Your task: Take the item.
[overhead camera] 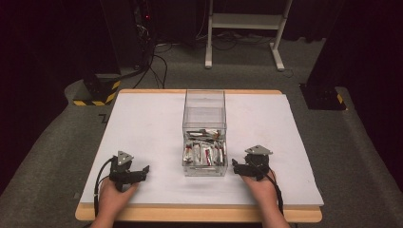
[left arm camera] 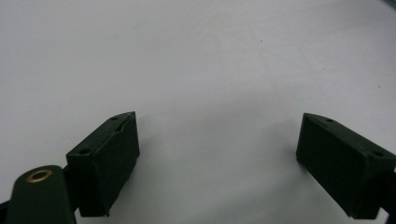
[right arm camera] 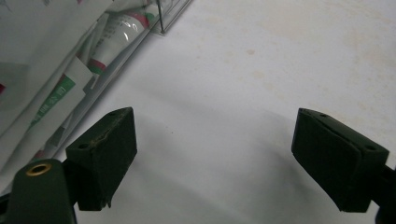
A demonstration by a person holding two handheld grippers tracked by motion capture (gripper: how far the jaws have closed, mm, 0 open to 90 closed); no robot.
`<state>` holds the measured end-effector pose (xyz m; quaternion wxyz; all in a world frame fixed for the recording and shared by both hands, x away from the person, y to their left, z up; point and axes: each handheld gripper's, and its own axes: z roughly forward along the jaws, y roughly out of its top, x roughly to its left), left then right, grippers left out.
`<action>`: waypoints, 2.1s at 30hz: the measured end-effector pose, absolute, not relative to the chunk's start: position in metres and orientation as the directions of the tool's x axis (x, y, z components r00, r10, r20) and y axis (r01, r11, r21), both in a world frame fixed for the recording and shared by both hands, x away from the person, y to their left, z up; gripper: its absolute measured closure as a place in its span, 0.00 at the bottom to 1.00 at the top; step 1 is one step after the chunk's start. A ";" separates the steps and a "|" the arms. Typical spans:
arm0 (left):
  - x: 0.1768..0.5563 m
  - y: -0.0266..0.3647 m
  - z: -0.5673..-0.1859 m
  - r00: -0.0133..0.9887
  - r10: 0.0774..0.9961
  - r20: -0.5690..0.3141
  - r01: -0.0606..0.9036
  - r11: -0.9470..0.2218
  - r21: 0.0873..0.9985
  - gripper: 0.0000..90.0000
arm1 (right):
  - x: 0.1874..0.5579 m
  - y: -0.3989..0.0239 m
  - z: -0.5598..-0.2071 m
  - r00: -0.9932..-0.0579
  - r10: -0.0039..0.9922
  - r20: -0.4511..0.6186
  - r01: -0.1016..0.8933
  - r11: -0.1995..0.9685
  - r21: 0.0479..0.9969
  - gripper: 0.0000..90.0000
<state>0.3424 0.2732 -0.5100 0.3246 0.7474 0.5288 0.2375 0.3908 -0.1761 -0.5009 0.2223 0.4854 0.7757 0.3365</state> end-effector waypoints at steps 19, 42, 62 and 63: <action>0.342 0.273 -0.510 0.329 0.944 0.011 0.637 -0.230 0.736 0.15 | 0.380 -0.176 -0.482 -0.462 0.886 -0.035 0.534 0.309 0.787 0.18; 0.342 0.273 -0.510 0.329 0.944 0.008 0.638 -0.228 0.735 0.15 | 0.370 -0.174 -0.466 -0.467 0.883 -0.044 0.477 0.294 0.829 0.18; 0.342 0.273 -0.510 0.328 0.945 0.008 0.638 -0.228 0.736 0.15 | 0.357 -0.168 -0.444 -0.490 0.869 -0.068 0.388 0.287 0.876 0.18; 0.343 0.273 -0.510 0.328 0.944 0.008 0.638 -0.228 0.736 0.15 | 0.357 -0.168 -0.443 -0.490 0.870 -0.065 0.389 0.284 0.877 0.18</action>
